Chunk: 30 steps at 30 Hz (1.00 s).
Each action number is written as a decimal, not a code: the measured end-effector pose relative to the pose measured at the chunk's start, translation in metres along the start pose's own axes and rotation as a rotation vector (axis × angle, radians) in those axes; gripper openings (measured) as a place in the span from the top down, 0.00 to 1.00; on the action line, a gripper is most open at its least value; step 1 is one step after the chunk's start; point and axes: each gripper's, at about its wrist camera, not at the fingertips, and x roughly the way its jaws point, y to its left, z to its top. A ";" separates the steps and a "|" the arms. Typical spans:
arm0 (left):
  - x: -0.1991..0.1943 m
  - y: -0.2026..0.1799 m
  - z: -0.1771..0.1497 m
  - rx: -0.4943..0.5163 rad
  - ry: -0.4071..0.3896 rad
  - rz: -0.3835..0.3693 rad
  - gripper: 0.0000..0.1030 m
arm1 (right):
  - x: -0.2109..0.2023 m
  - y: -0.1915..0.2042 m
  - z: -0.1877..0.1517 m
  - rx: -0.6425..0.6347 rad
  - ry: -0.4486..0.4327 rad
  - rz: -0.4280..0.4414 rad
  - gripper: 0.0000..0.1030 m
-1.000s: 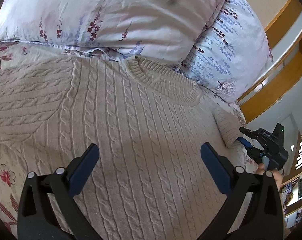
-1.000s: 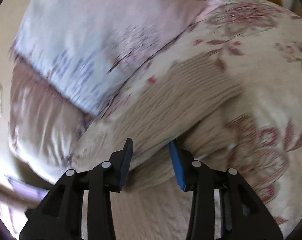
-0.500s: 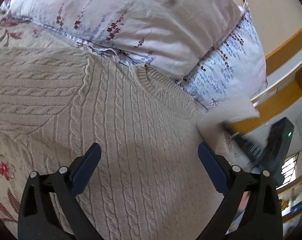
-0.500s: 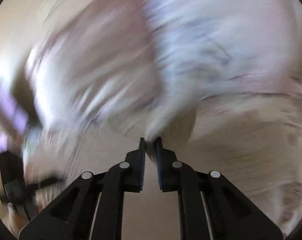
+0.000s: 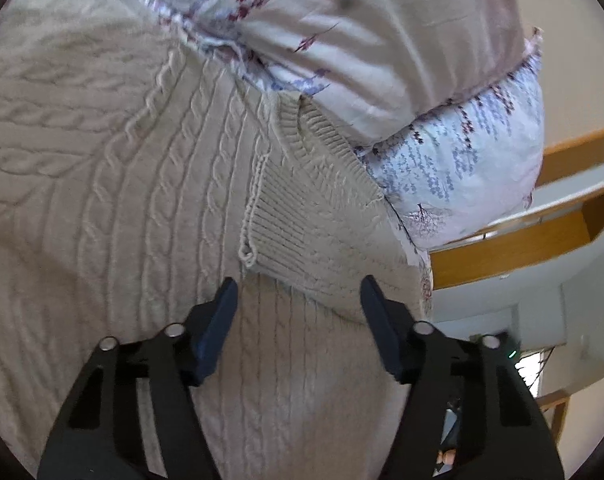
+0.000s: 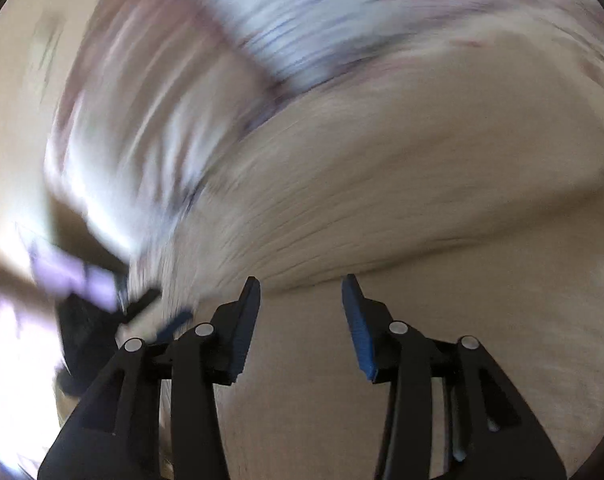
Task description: Fold small clothes
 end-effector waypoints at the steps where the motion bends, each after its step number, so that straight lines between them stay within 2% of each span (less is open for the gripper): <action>1: 0.005 0.001 0.002 -0.021 0.005 -0.003 0.48 | -0.007 -0.012 0.004 0.044 -0.031 -0.012 0.57; 4: 0.016 0.001 0.007 -0.050 -0.002 0.012 0.60 | -0.026 -0.048 0.016 0.180 -0.130 -0.042 0.57; 7: 0.025 -0.002 0.013 -0.031 -0.023 0.052 0.75 | -0.031 -0.063 0.023 0.235 -0.184 -0.045 0.60; 9: 0.030 -0.003 0.019 -0.010 -0.032 0.069 0.92 | -0.031 -0.066 0.025 0.244 -0.210 -0.052 0.63; 10: 0.033 -0.005 0.023 0.005 -0.037 0.079 0.92 | -0.029 -0.065 0.026 0.247 -0.221 -0.060 0.67; 11: 0.034 -0.007 0.026 0.020 -0.046 0.087 0.92 | -0.029 -0.065 0.028 0.242 -0.234 -0.067 0.78; 13: 0.028 -0.015 0.030 0.067 -0.075 0.093 0.93 | -0.034 -0.063 0.028 0.217 -0.270 -0.067 0.90; 16: 0.013 -0.025 0.031 0.147 -0.128 0.119 0.93 | -0.047 -0.050 0.014 0.147 -0.322 -0.074 0.92; 18: 0.010 -0.023 0.031 0.167 -0.138 0.160 0.93 | -0.042 -0.047 0.009 0.135 -0.305 -0.111 0.92; 20: 0.015 -0.013 0.032 0.149 -0.112 0.208 0.93 | -0.029 -0.046 0.008 0.141 -0.275 -0.164 0.92; 24: 0.019 -0.002 0.028 0.134 -0.082 0.223 0.89 | -0.022 -0.045 0.004 0.124 -0.295 -0.248 0.91; 25: 0.016 -0.004 0.027 0.140 -0.083 0.224 0.89 | -0.026 -0.042 0.003 0.109 -0.316 -0.285 0.86; 26: 0.010 -0.003 0.025 0.140 -0.087 0.222 0.84 | -0.029 -0.040 0.001 0.101 -0.334 -0.309 0.84; 27: -0.001 -0.003 0.023 0.141 -0.095 0.207 0.73 | -0.031 -0.038 0.001 0.096 -0.347 -0.330 0.82; 28: -0.012 -0.003 0.021 0.146 -0.103 0.189 0.68 | -0.034 -0.037 -0.002 0.095 -0.351 -0.343 0.79; 30: -0.044 0.002 0.014 0.160 -0.138 0.170 0.48 | -0.037 -0.034 -0.007 0.093 -0.349 -0.358 0.69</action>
